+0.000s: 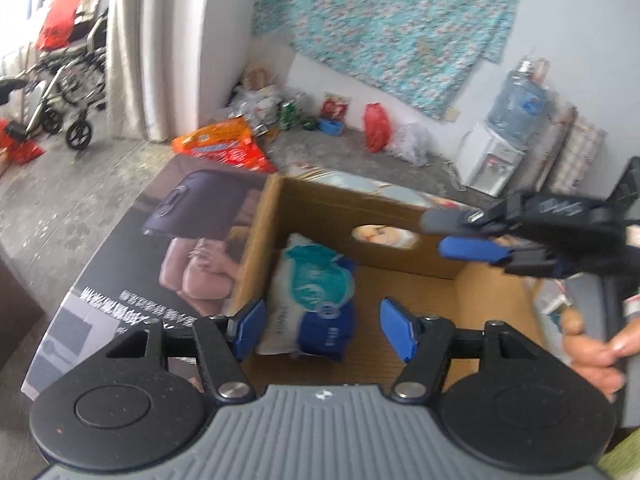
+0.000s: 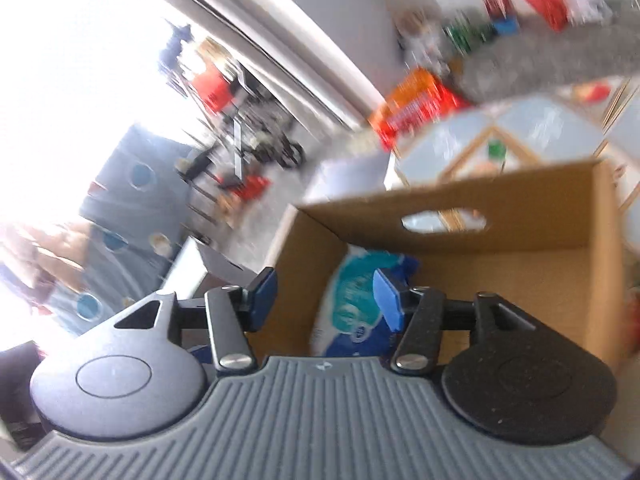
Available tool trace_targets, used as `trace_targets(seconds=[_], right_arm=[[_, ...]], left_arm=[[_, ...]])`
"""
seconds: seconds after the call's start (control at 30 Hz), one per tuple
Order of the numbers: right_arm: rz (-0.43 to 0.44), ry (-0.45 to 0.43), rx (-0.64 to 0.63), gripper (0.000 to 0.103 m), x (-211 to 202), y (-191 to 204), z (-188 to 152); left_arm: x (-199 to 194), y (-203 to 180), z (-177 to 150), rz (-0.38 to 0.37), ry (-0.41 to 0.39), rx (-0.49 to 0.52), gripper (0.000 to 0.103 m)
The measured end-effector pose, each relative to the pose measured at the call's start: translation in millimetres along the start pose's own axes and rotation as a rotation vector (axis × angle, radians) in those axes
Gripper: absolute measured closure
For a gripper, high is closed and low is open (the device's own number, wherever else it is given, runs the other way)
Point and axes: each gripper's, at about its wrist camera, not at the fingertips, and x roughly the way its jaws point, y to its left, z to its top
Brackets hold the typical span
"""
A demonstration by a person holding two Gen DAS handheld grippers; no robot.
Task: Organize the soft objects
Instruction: 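Move the right tool back to the bed and grasp the blue bandage box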
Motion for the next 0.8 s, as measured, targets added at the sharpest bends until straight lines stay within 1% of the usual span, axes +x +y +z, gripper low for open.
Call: trace_targets(seconds=[0.1, 0.2, 0.27, 0.33, 0.43, 0.5, 0.6, 0.7, 0.8], right_arm=[[0.016, -0.066, -0.033, 0.042, -69.3, 0.2, 3.2], [-0.032, -0.126, -0.067, 0.032, -147.3, -11.3, -2.3], [-0.073, -0.165, -0.073, 0.028, -194.9, -21.5, -7.1], [-0.135, -0.211, -0.074, 0.024, -244.2, -36.7, -14.3], [-0.242, -0.279, -0.045, 0.023, -306.6, -66.8, -31.0], [-0.304, -0.317, -0.001, 0.023, -339.4, -91.9, -43.9], [-0.379, -0.356, 0.077, 0.023, -376.8, -132.8, -61.8], [-0.446, -0.380, 0.137, 0.023, -398.1, -168.9, -83.2], [-0.512, -0.395, 0.171, 0.023, -409.8, -199.9, -94.4]], left_arm=[[-14.9, -25.3, -5.8, -0.053, -0.015, 0.035, 0.036], [-28.6, -58.1, -13.2, -0.122, -0.024, 0.096, 0.035], [-35.2, -83.7, -18.0, -0.168, -0.021, 0.149, 0.034], [-39.7, -110.6, -23.1, -0.213, -0.018, 0.201, 0.033], [-43.2, -155.4, -29.6, -0.287, -0.014, 0.279, 0.028], [-41.2, -185.3, -34.2, -0.333, -0.004, 0.323, 0.027], [-30.8, -236.3, -42.0, -0.392, 0.031, 0.399, 0.022], [-16.4, -283.9, -53.8, -0.445, 0.077, 0.470, 0.022], [-2.7, -326.8, -70.2, -0.495, 0.107, 0.538, 0.022]])
